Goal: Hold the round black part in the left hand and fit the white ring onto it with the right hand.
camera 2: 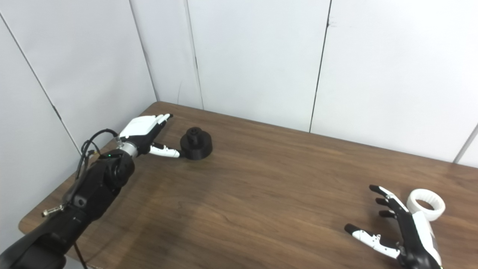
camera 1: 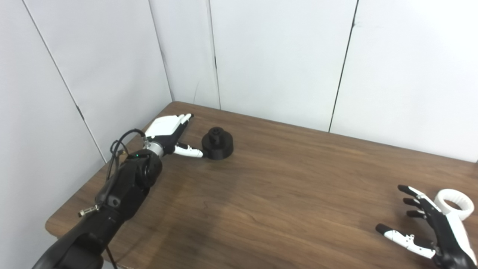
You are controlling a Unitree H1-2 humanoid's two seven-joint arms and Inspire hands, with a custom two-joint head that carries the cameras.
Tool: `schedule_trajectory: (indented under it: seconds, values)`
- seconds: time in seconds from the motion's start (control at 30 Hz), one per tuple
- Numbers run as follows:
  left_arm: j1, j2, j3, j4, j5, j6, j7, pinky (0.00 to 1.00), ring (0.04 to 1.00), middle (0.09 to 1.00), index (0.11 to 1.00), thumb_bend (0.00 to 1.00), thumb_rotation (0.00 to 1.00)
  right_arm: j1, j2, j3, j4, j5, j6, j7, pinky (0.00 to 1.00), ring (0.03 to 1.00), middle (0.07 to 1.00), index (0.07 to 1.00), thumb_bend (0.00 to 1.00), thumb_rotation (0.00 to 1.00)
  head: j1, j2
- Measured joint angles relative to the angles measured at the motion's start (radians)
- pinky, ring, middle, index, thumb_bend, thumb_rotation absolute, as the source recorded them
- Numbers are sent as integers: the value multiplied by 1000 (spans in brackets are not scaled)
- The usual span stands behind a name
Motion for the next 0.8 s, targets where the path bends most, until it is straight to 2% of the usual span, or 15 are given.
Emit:
schedule_trajectory:
  seconds: [0.1, 0.6, 0.8]
  values:
    - [-10, 0, -8, 32, -11, -1, -2, 1000, 1000, 1000, 931, 1000, 597, 1, -1, 0, -2, 8, 1, 7, 735, 836, 891, 841, 796, 348, -2, 2]
    - [-39, -13, -60, 111, -45, -17, 7, 1000, 1000, 1000, 945, 1000, 619, 10, -11, -4, -35, 15, 33, 31, 724, 841, 897, 844, 804, 390, -15, 12]
    - [-48, -51, -53, 129, -89, -17, 31, 1000, 1000, 1000, 949, 1000, 605, 19, -11, -8, -52, 15, 46, 35, 719, 845, 908, 851, 797, 394, -18, 15]
